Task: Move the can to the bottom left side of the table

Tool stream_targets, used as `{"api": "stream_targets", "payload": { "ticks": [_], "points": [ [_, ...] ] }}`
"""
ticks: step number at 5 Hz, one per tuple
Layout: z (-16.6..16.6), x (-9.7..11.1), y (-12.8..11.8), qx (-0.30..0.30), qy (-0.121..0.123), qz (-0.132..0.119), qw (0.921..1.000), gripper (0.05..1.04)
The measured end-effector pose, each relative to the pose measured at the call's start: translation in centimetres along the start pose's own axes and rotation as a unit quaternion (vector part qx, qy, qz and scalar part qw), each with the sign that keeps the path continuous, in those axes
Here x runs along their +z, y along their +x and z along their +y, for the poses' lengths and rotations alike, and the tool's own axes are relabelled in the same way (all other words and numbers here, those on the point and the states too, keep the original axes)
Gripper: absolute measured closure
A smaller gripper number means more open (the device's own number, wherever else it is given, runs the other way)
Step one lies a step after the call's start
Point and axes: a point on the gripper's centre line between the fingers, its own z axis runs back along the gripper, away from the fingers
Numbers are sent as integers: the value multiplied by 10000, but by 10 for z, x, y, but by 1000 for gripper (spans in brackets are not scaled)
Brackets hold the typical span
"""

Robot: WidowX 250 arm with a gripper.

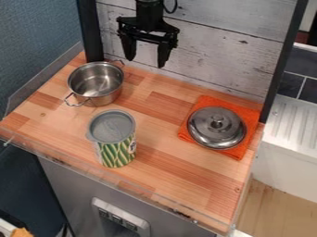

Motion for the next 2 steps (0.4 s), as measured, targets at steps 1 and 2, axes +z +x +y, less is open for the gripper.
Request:
{"api": "stream_targets", "payload": {
  "ticks": [1, 2],
  "points": [
    [-3, -19, -5, -29, -41, 237, 9997, 83],
    [-33, -18, -7, -480, -240, 289, 9981, 83]
  ]
}}
